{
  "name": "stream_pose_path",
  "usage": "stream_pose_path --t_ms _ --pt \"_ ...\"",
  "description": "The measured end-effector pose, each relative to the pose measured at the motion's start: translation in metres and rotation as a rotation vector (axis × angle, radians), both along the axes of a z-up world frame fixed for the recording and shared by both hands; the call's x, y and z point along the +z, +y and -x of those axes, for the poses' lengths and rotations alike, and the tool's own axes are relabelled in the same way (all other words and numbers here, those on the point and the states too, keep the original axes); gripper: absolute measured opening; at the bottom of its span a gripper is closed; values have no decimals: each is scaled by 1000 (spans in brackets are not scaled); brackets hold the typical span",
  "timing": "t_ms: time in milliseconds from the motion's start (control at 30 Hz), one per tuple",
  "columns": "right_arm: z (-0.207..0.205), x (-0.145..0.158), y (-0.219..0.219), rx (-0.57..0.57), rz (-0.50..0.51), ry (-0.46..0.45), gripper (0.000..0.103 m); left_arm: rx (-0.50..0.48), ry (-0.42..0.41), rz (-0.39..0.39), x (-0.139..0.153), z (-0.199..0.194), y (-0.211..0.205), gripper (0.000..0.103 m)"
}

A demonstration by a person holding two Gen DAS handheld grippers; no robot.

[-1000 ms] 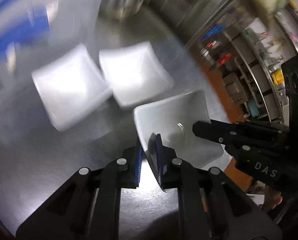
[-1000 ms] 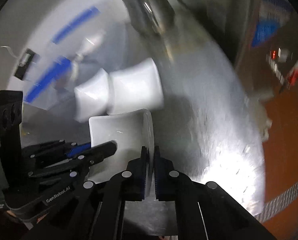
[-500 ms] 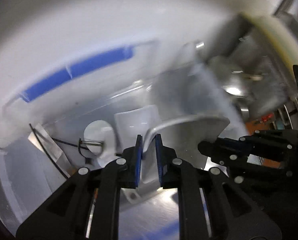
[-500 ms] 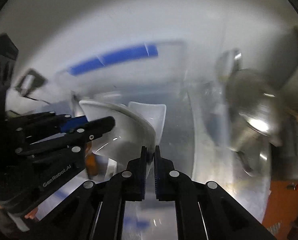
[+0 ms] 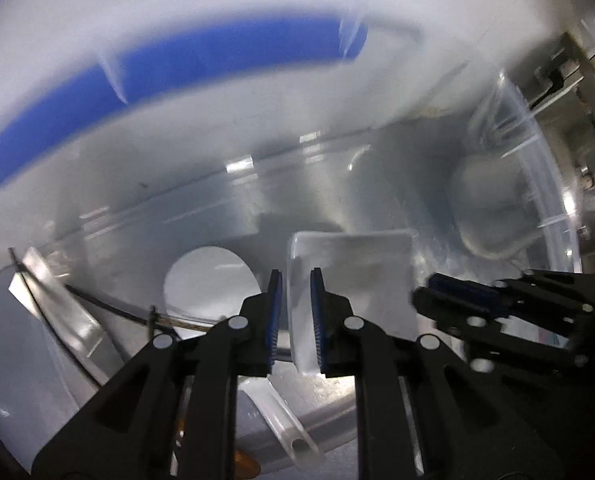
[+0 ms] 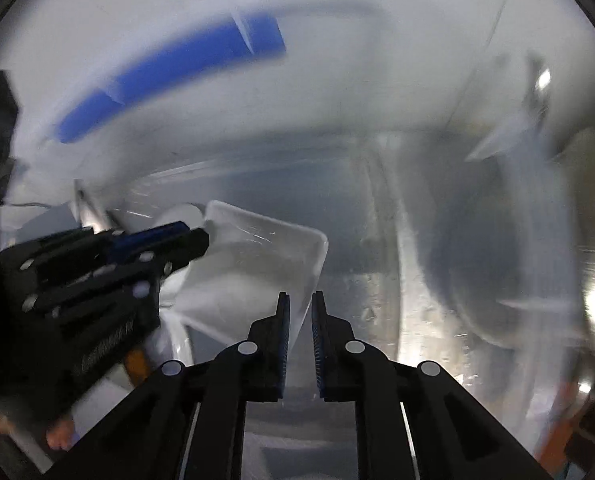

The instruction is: Organize utensils

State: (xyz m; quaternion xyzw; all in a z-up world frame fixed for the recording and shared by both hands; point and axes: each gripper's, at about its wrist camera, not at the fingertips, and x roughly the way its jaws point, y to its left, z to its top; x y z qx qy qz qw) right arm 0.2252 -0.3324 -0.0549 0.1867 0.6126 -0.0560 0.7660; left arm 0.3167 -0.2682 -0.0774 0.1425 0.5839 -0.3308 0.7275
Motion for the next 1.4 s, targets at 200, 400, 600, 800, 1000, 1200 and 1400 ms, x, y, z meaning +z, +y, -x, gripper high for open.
stream_pose_path --t_ms 200,400,600,800,1000,1200,1400 --pt "121 109 0 129 -28 -334 20 -40 -262 213 105 86 51 17" --pt "232 81 -24 38 80 -245 31 -133 -87 382 107 214 68 53" --pt "254 -15 -59 -99 -59 -54 31 -165 89 275 31 286 31 53" --pt "246 -53 -68 -145 -168 -32 10 -145 121 195 3 293 18 53" --pt "279 -59 -63 -174 -191 -38 8 -136 162 158 -5 303 5 53" --pt "335 -61 -67 -182 -193 3 9 -211 201 143 -19 323 -19 53" --pt "363 -67 -54 -194 -243 -2 9 -250 269 112 -44 340 -43 50"
